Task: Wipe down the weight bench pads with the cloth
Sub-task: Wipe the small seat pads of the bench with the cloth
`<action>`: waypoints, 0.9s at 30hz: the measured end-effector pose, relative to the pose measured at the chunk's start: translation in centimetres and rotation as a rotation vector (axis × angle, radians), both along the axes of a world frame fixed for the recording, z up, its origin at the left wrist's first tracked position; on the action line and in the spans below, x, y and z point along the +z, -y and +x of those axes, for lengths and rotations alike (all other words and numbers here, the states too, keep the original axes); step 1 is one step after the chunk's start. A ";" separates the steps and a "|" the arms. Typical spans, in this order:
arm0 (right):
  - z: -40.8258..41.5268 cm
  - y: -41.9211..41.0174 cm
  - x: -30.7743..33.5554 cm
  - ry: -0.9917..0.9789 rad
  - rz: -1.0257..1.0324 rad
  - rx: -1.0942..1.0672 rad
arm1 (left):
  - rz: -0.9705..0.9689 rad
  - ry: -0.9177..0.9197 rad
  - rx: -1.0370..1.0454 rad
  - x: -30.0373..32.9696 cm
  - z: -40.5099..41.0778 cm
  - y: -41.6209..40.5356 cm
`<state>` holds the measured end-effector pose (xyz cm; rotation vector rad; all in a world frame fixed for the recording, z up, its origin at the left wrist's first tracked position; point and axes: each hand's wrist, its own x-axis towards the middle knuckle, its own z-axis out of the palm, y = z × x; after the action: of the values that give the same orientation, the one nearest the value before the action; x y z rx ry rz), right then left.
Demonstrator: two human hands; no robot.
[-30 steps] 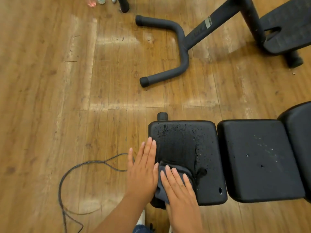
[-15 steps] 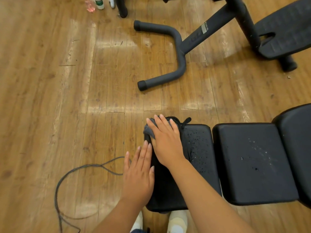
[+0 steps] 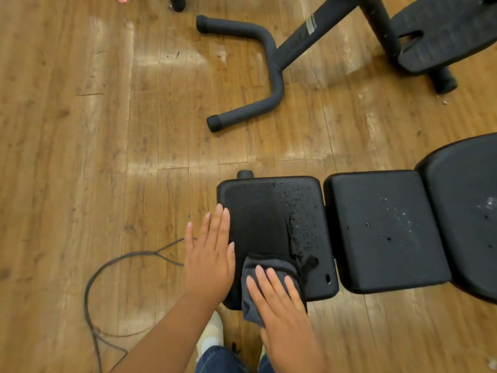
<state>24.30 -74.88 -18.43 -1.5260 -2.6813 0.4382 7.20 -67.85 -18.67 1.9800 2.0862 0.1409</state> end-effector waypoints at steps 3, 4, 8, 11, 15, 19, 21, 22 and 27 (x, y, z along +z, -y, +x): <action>0.7 0.3 0.3 0.012 -0.006 0.037 | -0.017 -0.014 0.029 0.3 0.5 0.1; 0.9 0.1 0.4 0.008 -0.010 0.043 | -0.025 -0.013 0.036 0.4 0.7 0.1; 1.2 -1.3 0.2 -0.010 -0.026 0.018 | -0.031 -0.003 0.048 0.2 0.7 0.1; 1.0 -2.1 0.1 -0.035 -0.028 -0.017 | -0.008 0.015 0.056 0.0 0.7 0.1; 0.1 -3.6 0.4 -0.083 -0.052 -0.093 | 0.013 0.004 0.072 -0.2 0.8 0.1; -1.0 -9.9 1.0 -0.056 -0.067 -0.238 | 0.005 -0.007 0.070 -0.1 0.8 0.2; -1.5 -14.2 1.1 -0.047 -0.032 -0.257 | -0.006 -0.016 0.069 0.0 0.9 0.2; -1.7 -16.2 1.1 -0.033 -0.026 -0.249 | -0.010 -0.021 0.069 0.1 0.9 0.1; -2.3 -20.4 0.8 0.033 -0.023 -0.234 | -0.018 -0.066 0.051 0.1 0.9 -0.1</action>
<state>22.03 -54.46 -17.62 -1.8399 -2.4854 0.4369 8.14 -67.80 -18.59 1.9475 2.1720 0.0676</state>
